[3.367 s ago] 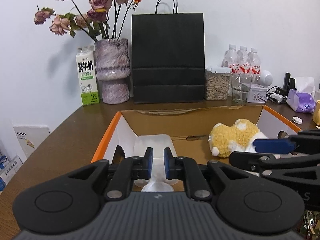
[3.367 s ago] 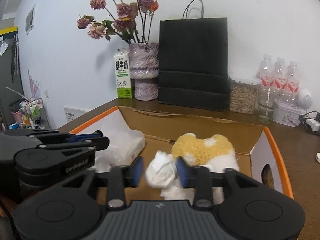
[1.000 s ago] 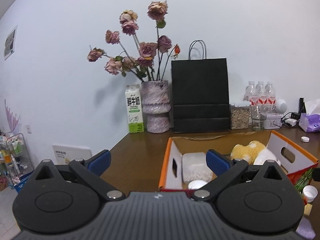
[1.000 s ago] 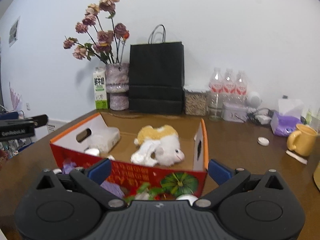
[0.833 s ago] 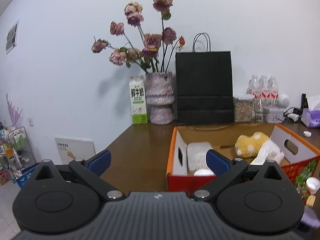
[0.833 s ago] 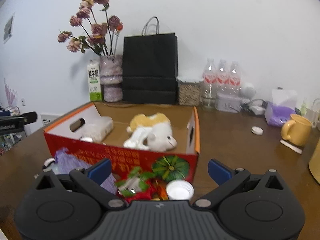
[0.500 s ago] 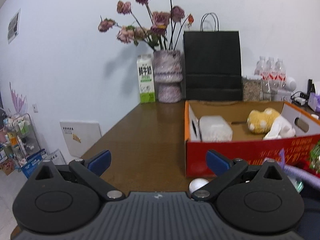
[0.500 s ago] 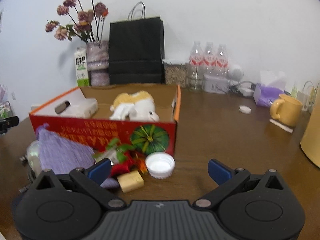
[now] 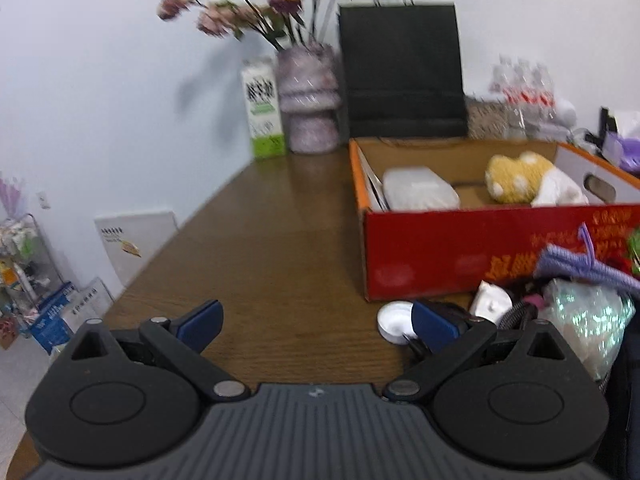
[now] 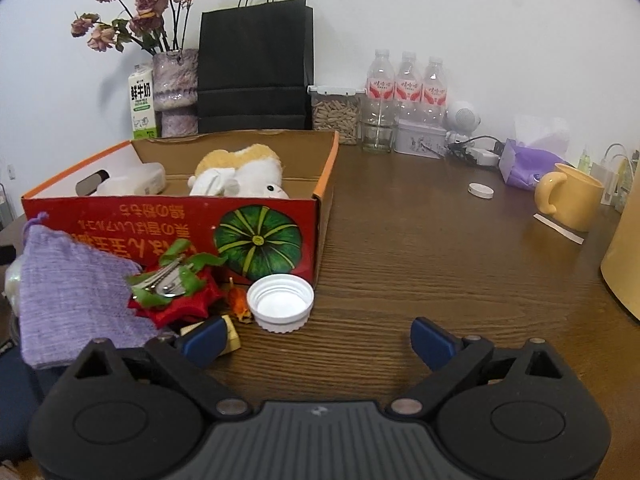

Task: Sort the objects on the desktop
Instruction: 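Grasp a white bottle cap with the right tool while the left tool grasps another white cap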

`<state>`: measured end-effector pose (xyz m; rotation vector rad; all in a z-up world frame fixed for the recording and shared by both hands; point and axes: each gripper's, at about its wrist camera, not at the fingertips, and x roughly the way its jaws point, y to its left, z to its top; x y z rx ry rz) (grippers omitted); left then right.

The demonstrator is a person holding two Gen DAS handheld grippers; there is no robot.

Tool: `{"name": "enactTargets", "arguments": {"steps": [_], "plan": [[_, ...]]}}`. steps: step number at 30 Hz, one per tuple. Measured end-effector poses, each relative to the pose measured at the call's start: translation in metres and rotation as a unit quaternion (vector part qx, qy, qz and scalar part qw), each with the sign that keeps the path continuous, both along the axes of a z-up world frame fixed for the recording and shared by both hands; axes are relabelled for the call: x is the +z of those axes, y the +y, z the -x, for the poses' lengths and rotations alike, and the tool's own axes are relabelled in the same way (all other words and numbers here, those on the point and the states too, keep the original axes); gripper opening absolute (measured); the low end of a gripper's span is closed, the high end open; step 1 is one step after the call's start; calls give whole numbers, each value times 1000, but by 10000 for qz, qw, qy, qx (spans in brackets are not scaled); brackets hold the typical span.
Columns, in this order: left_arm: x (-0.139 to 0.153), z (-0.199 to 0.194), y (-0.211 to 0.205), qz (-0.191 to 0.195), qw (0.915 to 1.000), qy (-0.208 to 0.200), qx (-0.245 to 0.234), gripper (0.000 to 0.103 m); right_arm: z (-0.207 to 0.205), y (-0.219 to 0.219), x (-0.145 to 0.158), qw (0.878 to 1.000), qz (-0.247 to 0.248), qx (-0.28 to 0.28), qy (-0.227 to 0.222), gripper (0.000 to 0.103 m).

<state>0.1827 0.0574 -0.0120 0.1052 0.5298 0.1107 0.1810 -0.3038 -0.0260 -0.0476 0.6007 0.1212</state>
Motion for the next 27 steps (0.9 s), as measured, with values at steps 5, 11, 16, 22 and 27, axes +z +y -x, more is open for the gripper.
{"name": "enactTargets", "arguments": {"steps": [5, 11, 16, 22, 27], "plan": [[-1, -9, 2, 54, 9999, 133, -54, 97, -7, 0, 3, 9999, -44, 84, 41, 93], [0, -23, -1, 184, 9994, 285, -100, 82, -17, 6, 5, 9998, 46, 187, 27, 86], [-4, -33, -6, 324, 9983, 452, -172, 59, -28, 6, 4, 9999, 41, 106, 105, 84], [-6, -35, -7, 643, 9958, 621, -204, 39, -32, 8, 0, 9995, -10, 233, 217, 69], [-6, -32, -11, 691, 9954, 597, -279, 21, -31, 7, 0, 9992, -94, 313, 240, 39]]}}
